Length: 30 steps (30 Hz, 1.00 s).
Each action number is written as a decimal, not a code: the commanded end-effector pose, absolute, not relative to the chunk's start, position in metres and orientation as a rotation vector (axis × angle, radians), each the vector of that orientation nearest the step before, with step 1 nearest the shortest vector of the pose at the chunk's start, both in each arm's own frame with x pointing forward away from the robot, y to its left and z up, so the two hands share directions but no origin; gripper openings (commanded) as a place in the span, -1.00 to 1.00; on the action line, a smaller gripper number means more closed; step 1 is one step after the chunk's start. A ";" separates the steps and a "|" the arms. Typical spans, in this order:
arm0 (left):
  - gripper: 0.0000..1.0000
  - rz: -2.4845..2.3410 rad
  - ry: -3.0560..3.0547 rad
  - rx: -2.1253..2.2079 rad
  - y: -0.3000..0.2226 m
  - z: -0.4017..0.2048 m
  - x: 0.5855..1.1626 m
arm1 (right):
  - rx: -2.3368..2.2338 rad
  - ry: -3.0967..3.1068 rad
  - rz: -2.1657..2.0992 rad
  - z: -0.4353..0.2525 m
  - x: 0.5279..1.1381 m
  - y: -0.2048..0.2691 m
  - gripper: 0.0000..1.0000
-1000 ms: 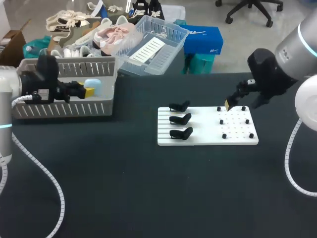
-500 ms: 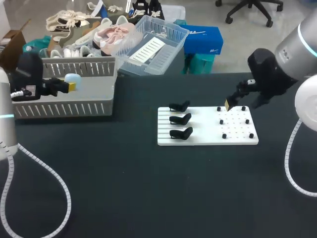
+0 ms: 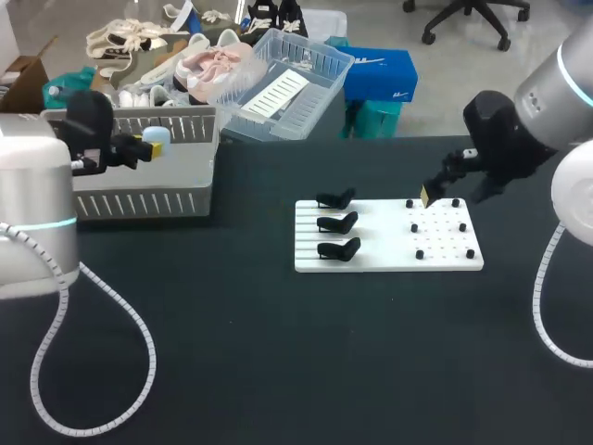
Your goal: Pick up each earbud case from the left stands, insert the matching earbuds, close the lid, and place the case in the box.
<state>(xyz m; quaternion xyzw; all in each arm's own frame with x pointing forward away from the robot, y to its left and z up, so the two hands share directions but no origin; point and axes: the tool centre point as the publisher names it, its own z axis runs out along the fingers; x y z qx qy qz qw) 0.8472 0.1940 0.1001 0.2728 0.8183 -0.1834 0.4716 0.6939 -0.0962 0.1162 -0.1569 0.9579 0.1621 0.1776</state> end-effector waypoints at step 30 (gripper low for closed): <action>1.00 -0.759 1.704 1.222 0.033 0.139 0.761 | -0.444 2.706 0.460 0.116 0.693 -0.097 1.00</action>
